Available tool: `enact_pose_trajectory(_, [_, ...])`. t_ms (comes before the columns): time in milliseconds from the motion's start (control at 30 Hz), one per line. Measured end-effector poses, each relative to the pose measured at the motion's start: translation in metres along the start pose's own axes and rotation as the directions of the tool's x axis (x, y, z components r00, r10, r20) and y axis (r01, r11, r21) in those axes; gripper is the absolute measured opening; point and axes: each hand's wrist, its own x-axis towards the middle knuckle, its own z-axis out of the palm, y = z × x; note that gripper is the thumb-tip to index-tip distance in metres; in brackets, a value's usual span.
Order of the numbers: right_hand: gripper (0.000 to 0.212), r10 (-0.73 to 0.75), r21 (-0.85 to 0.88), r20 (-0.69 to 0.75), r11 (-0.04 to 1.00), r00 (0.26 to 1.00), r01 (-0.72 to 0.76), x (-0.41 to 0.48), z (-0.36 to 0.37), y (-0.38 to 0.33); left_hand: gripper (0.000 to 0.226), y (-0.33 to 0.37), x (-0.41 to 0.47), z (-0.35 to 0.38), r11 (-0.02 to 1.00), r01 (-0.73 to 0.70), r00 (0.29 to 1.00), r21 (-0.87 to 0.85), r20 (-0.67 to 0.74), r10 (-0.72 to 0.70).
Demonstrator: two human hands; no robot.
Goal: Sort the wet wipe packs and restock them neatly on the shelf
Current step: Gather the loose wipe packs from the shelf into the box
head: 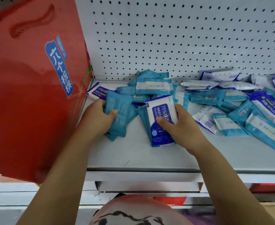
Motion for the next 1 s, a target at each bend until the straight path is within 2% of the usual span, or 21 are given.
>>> enact_pose_trajectory(167, [0.031,0.017,0.127,-0.064,0.992,0.998,-0.008,-0.007,0.003,0.008,0.032,0.011,-0.02,0.007,0.998,-0.041,0.998,0.041,0.048,0.039])
enact_pose_trajectory(267, [0.026,0.049,0.234,-0.109,0.972,0.993,-0.022,-0.019,0.0,0.015,0.025,0.018,-0.036,0.017,0.99,-0.032,0.987,-0.139,0.151,0.053])
enact_pose_trajectory(367, [0.029,0.077,0.32,-0.213,0.947,0.974,-0.005,-0.036,-0.011,0.021,0.02,0.032,-0.053,0.033,0.964,-0.024,0.975,-0.266,0.207,0.082])
enact_pose_trajectory(433, [0.035,0.115,0.41,-0.293,0.912,0.949,0.015,-0.052,-0.025,0.026,0.02,0.044,-0.065,0.045,0.938,-0.016,0.967,-0.347,0.233,0.102])
enact_pose_trajectory(567, [0.031,0.238,0.597,-0.415,0.8,0.878,0.065,-0.086,-0.065,0.042,0.022,0.077,-0.085,0.079,0.868,0.025,0.944,-0.496,0.298,0.143])
enact_pose_trajectory(700, [0.031,0.378,0.693,-0.481,0.716,0.791,0.079,-0.128,-0.114,0.066,0.04,0.114,-0.104,0.12,0.81,0.083,0.922,-0.58,0.352,0.158])
enact_pose_trajectory(767, [0.03,0.412,0.71,-0.505,0.698,0.758,0.094,-0.15,-0.135,0.079,0.042,0.134,-0.119,0.142,0.827,0.095,0.874,-0.555,0.443,0.197])
enact_pose_trajectory(900, [0.037,0.451,0.676,-0.547,0.735,0.705,0.054,-0.19,-0.161,0.108,0.028,0.167,-0.161,0.195,0.884,0.133,0.675,-0.449,0.694,0.251])
enact_pose_trajectory(1000, [0.036,0.486,0.668,-0.576,0.743,0.657,0.036,-0.224,-0.184,0.13,0.041,0.184,-0.193,0.238,0.922,0.095,0.576,-0.375,0.776,0.256])
